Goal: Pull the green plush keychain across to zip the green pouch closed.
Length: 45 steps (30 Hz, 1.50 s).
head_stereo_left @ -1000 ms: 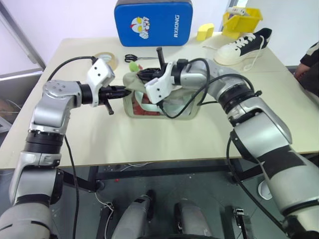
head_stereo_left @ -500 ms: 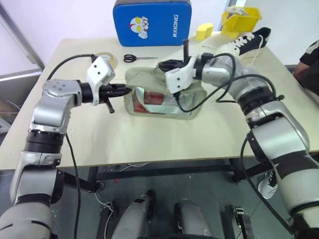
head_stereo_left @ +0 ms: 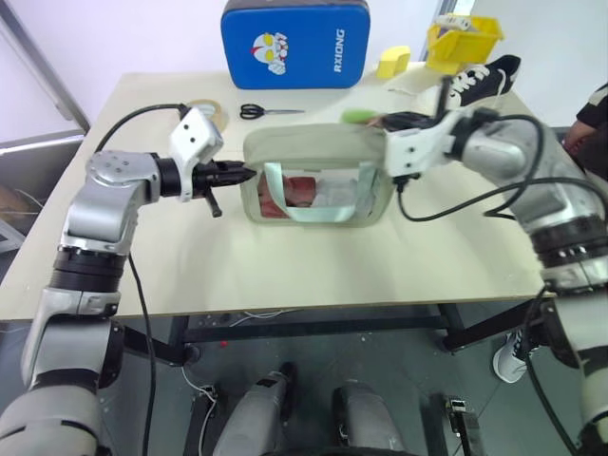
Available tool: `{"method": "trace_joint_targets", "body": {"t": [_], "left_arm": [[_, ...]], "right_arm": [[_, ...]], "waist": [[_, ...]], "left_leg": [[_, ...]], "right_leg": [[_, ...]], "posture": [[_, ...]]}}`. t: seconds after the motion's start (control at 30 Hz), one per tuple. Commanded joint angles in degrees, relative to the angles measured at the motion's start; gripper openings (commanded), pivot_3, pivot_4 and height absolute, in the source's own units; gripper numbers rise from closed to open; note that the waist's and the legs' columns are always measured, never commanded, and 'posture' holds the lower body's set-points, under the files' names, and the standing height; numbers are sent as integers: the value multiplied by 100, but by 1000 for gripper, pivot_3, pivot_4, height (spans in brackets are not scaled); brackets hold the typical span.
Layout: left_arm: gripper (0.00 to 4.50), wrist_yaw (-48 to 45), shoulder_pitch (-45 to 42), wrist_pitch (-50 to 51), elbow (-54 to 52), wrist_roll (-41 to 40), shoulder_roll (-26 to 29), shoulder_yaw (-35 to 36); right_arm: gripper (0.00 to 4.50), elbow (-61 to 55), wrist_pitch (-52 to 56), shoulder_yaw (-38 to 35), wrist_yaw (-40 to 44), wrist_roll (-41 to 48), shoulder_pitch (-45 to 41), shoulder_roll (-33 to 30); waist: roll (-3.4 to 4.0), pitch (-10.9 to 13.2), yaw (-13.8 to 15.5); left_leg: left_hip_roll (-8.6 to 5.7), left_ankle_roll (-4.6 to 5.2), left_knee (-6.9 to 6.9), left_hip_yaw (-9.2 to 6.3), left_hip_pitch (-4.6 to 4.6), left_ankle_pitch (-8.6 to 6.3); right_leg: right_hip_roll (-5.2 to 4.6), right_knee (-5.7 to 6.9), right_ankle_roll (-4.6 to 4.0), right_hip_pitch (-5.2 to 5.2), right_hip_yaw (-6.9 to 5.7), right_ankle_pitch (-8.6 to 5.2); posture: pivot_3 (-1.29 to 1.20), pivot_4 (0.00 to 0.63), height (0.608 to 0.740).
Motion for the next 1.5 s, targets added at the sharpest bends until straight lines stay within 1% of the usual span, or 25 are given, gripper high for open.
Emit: {"method": "trace_joint_targets", "body": {"t": [0.03,0.2,0.27,0.4,0.5,0.6,0.77,0.87,0.93,1.0,1.03,1.07,1.1,1.13,1.23,1.27,1.3,1.33,1.43,1.5], "left_arm": [[0,24,-103,3,-27,3,57,93],[0,34,-69,27,-53,1,24,102],[0,44,-45,42,-71,1,11,102],[0,53,-20,65,-105,-2,1,84],[0,66,-25,110,-143,2,-7,72],[0,62,1,155,-210,-9,17,82],[0,108,55,222,-314,-14,4,78],[0,133,87,233,-368,-10,-8,61],[0,155,83,210,-358,-15,-9,77],[0,180,65,135,-319,-11,0,114],[366,150,48,151,-297,-37,13,130],[771,84,28,185,-281,-85,44,155],[1155,-9,-12,228,-255,-148,105,202],[1560,-86,-62,287,-220,-215,161,257],[3266,-381,-302,549,-20,-484,396,464],[3757,-477,-367,606,42,-547,473,500],[4382,-616,-425,659,85,-610,563,523],[4455,-716,-471,685,123,-647,631,534],[4455,-913,-638,736,348,-692,773,556],[4455,-1024,-648,626,471,-610,861,490]], "right_arm": [[44,-414,602,-468,-70,-119,160,-336],[44,-718,1389,-783,-125,-65,805,-499],[44,-938,1830,-932,-82,181,1272,-264],[44,-1539,2827,-1006,128,827,2109,563],[44,-1693,3312,-968,142,1089,2402,1070],[44,-1762,3753,-1019,92,1304,2453,1431],[44,-1877,4301,-1138,59,1720,2405,1839],[44,-1910,4534,-1340,29,1997,2195,1924],[44,-1942,4598,-1512,119,2213,2031,1819],[587,-2021,4695,-1663,377,2494,1903,1619],[951,-2056,4764,-1733,475,2605,1834,1510],[1443,-2096,4855,-1813,627,2732,1746,1344],[1983,-2152,4923,-1884,883,2860,1653,1057],[2412,-2190,5000,-1956,1103,2982,1575,799],[4172,-2411,5421,-2125,2006,3601,1466,-4],[4500,-2519,5613,-2180,2238,3844,1440,-172],[4500,-2668,5880,-2259,2471,4145,1406,-316],[4500,-2812,6110,-2327,2645,4408,1377,-417],[4500,-3266,6970,-2551,3020,5303,1242,-580],[4500,-3433,7309,-2636,2932,5638,1130,-528]], "waist": [[0,0,-7],[0,0,-29],[-1,0,-20],[-5,-3,-39],[-5,-3,-46],[-5,-3,-43],[-5,-4,-35],[-5,-4,-32],[-5,-4,-28],[-4,-3,-20],[-4,-3,-19],[-4,-3,-19],[-3,-3,-15],[1,0,-8],[2,2,10],[2,2,-3],[1,1,-9],[0,1,-26],[1,1,-54],[2,1,-64]], "left_leg": [[0,0,0,2,-3,0],[1,1,2,5,-3,0],[1,1,4,4,-3,0],[2,11,17,2,2,-5],[3,19,29,0,6,-11],[3,23,39,-1,7,-14],[3,39,66,-9,7,-26],[3,41,68,-10,7,-28],[3,42,68,-9,7,-28],[3,42,68,-9,6,-28],[3,43,68,-9,5,-29],[3,44,68,-9,4,-29],[3,44,69,-8,3,-30],[3,45,69,-8,2,-30],[3,47,73,-7,-9,-32],[3,49,74,-8,-13,-33],[3,51,75,-7,-17,-35],[4,53,75,-7,-15,-37],[4,56,75,-4,-16,-39],[4,57,75,-3,-18,-39]], "right_leg": [[-1,0,1,-3,0,0],[-3,0,1,8,0,0],[-3,0,1,19,-1,0],[-3,-2,1,40,-6,1],[-3,-2,1,49,-10,0],[-2,-2,2,48,-13,0],[0,-2,3,49,-24,0],[0,-2,3,50,-25,0],[0,-2,3,50,-25,0],[0,-3,3,48,-24,0],[0,-4,3,48,-25,0],[0,-5,4,47,-24,0],[0,-6,4,47,-24,0],[0,-6,4,46,-24,0],[-1,-9,3,38,-26,-1],[-1,-11,2,36,-27,-1],[-2,-12,0,34,-26,-2],[-2,-15,-7,36,-27,-6],[-5,-16,-17,38,-24,-13],[-7,-16,-18,35,-24,-14]], "posture": [[0,150,740],[0,150,740],[0,150,740],[0,150,740],[0,150,740],[0,150,740],[0,150,740],[0,150,740],[0,150,740],[0,150,740],[0,150,740],[0,150,740],[0,150,740],[0,150,740],[0,150,740],[0,150,740],[0,150,740],[0,150,740],[0,150,740],[0,150,740]]}}
